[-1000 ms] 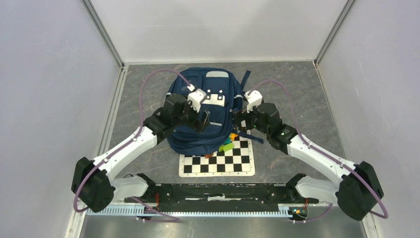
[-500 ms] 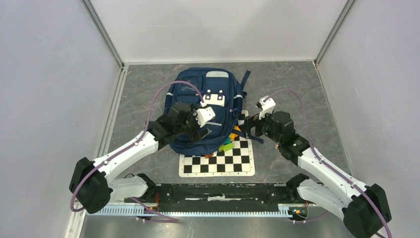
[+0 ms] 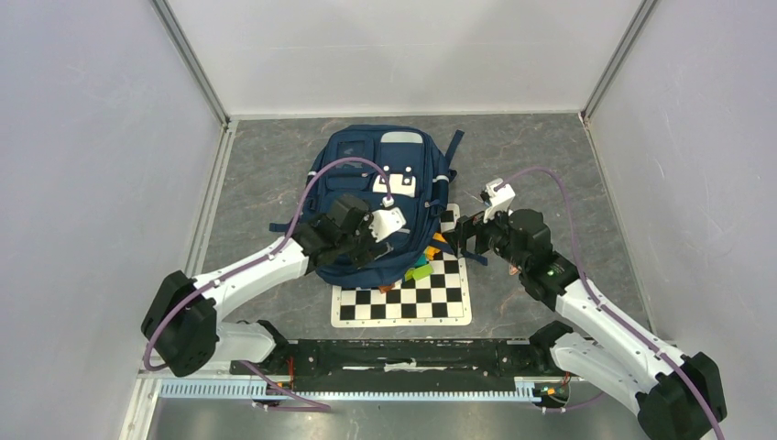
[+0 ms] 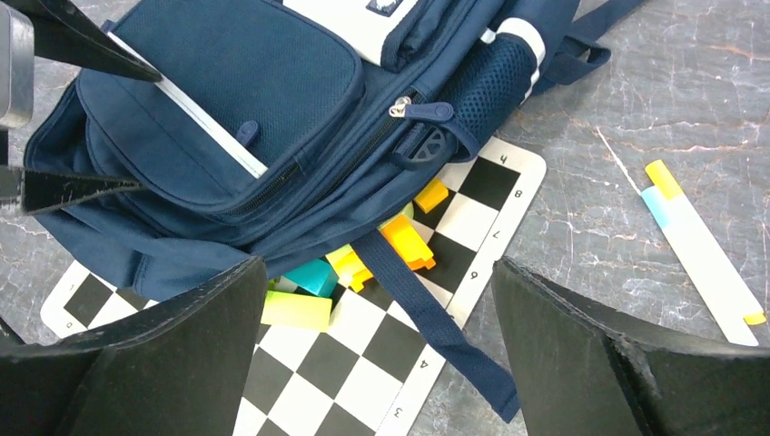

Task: Pack the student bag
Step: Pick up the stationery from the center of the board, then place the stationery in the student bag, then pick up the stationery from the center of the board.

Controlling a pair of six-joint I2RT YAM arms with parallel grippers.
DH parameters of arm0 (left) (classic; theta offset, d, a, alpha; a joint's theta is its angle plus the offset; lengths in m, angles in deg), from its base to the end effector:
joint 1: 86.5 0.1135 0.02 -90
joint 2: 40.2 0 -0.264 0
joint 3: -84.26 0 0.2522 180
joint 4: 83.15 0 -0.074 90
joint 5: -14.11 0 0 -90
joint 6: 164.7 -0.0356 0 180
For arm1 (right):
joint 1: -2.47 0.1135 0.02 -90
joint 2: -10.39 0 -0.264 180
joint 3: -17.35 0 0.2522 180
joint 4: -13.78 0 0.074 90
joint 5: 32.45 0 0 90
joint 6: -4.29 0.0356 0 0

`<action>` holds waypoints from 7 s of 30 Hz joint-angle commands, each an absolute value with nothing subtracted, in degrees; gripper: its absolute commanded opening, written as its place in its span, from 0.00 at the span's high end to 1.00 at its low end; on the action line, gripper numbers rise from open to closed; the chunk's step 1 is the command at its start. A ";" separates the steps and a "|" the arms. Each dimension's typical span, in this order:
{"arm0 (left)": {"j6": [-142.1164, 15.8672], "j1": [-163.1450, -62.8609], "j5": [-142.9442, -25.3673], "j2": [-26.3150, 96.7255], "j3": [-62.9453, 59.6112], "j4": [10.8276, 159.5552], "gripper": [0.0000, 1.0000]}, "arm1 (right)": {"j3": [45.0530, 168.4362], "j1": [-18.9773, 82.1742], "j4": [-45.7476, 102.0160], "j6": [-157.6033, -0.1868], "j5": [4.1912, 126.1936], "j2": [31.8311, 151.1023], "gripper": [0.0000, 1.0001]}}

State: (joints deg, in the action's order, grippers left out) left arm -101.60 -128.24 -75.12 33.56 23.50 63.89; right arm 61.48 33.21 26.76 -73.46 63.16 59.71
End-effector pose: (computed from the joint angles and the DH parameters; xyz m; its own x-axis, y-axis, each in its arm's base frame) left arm 0.2004 -0.1781 0.2314 -0.1803 0.7672 -0.6156 0.8301 0.4544 0.3231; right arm 0.1727 0.1068 0.2568 -0.3868 0.0157 -0.9220 -0.5183 0.8233 0.2314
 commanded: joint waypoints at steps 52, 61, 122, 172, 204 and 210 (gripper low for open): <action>-85.44 -128.60 -63.58 26.86 15.00 79.48 0.98 | 82.15 9.19 31.50 -96.61 64.95 103.75 0.33; -84.92 -128.60 -64.00 26.77 14.75 78.96 0.98 | 83.31 7.22 32.17 -96.43 67.20 107.63 0.38; -76.56 -127.90 -77.55 33.89 4.14 63.65 0.98 | 74.24 46.78 34.94 -103.73 68.03 65.59 1.00; -74.62 -125.61 -85.08 33.16 4.76 63.86 0.98 | 84.31 64.43 22.97 -143.96 37.18 93.38 0.56; -76.09 -125.18 -81.03 34.46 -0.40 60.76 0.98 | 72.52 29.86 29.64 -100.94 51.88 72.42 0.11; -76.16 -125.18 -80.52 34.44 1.41 61.64 0.98 | 75.30 13.27 28.01 -94.17 63.84 85.03 0.16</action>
State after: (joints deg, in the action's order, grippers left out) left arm -78.34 -125.09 -79.01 35.65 4.00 55.80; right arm 71.82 20.71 28.73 -101.52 54.85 79.71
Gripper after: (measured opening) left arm 0.051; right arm 0.842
